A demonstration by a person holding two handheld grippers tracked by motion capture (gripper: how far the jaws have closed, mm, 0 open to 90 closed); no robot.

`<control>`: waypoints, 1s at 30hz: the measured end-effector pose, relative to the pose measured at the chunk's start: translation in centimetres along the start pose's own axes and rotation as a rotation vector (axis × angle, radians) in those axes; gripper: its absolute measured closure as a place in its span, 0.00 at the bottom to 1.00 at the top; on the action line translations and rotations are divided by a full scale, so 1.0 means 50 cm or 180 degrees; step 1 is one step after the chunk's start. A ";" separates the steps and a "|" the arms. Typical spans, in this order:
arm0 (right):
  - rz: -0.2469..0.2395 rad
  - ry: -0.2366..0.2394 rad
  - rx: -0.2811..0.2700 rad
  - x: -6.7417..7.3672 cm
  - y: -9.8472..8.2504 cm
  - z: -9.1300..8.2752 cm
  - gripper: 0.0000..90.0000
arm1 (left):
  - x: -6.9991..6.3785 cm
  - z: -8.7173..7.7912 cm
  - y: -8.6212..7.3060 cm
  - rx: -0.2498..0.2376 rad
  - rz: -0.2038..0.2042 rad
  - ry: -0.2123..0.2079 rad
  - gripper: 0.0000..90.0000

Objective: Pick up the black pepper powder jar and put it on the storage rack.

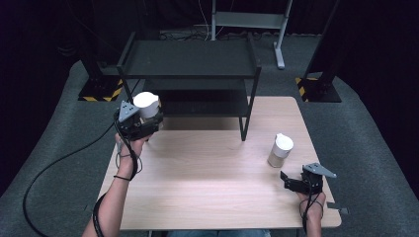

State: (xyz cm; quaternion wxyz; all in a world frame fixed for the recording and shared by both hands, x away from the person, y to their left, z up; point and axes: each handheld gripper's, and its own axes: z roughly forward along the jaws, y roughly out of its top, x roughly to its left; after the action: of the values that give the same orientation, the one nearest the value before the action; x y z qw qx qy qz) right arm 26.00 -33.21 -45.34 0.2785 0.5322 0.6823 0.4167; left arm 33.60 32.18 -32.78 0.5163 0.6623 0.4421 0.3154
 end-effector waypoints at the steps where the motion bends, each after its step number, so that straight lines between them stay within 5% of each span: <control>1: -0.0002 0.0001 0.0003 0.000 0.000 0.000 0.01 | 0.000 -0.001 0.002 -0.0006 0.0007 0.0004 0.34; 30: 0.0001 -0.0004 -0.0003 0.000 0.000 0.000 0.01 | -0.008 -0.013 0.079 -0.0064 0.0158 -0.0016 0.34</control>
State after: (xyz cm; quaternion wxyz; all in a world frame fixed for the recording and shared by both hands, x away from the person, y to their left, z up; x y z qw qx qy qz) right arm 25.98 -33.20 -45.36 0.2791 0.5324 0.6819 0.4167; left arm 33.87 31.78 -28.81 0.5160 0.6685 0.4211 0.3309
